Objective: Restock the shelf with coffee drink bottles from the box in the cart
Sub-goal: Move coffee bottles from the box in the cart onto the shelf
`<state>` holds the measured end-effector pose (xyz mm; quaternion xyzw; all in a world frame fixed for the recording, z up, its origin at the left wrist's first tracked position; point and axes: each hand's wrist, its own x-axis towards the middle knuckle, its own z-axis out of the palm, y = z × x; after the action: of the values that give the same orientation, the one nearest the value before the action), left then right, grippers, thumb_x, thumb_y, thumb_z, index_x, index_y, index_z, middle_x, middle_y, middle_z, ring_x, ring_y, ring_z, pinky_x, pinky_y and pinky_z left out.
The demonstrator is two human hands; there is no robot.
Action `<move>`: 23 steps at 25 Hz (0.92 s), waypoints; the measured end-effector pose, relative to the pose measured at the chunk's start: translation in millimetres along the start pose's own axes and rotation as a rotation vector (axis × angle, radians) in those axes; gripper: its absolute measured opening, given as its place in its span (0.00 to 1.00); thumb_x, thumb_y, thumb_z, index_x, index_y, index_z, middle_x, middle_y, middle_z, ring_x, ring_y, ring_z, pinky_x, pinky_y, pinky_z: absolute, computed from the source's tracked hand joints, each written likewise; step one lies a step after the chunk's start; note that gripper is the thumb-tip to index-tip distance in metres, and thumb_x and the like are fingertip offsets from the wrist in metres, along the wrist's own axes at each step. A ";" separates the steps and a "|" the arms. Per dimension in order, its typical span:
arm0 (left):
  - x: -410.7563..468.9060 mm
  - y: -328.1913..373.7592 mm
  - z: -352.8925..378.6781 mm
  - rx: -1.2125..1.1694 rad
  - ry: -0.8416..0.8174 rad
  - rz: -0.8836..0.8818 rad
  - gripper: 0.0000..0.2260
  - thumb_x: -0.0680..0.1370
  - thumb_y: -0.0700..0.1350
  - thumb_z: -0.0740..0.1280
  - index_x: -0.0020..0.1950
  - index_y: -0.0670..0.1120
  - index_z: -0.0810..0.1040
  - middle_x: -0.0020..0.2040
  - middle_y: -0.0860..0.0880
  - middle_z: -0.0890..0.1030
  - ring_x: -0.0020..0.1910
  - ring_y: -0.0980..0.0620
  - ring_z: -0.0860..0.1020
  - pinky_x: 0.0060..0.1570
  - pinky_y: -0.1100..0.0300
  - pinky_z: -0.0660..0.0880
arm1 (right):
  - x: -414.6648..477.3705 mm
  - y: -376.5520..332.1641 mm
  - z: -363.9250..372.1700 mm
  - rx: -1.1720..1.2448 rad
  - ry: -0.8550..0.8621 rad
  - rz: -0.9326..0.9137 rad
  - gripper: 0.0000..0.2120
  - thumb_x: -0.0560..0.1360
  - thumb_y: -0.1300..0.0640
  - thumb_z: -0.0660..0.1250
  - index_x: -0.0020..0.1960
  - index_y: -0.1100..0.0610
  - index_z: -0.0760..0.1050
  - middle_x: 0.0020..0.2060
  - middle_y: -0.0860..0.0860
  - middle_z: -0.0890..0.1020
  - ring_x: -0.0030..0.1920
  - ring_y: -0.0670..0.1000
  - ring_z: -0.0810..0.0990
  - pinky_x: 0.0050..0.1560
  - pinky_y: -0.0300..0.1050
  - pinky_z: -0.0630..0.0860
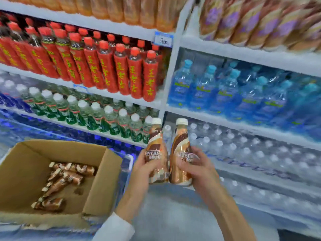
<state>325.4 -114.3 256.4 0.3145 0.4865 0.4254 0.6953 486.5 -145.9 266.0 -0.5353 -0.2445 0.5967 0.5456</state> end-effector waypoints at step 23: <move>51.4 -32.0 402.1 0.165 -0.552 0.030 0.20 0.67 0.43 0.77 0.58 0.47 0.80 0.52 0.44 0.86 0.49 0.45 0.86 0.46 0.51 0.79 | -9.5 -199.2 -316.3 0.001 0.385 -0.325 0.21 0.65 0.61 0.82 0.56 0.57 0.82 0.51 0.58 0.87 0.52 0.59 0.86 0.54 0.55 0.82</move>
<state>722.7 -91.7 340.3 0.4811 0.3072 0.2928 0.7671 848.9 -190.3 346.7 -0.5925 -0.2186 0.3884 0.6711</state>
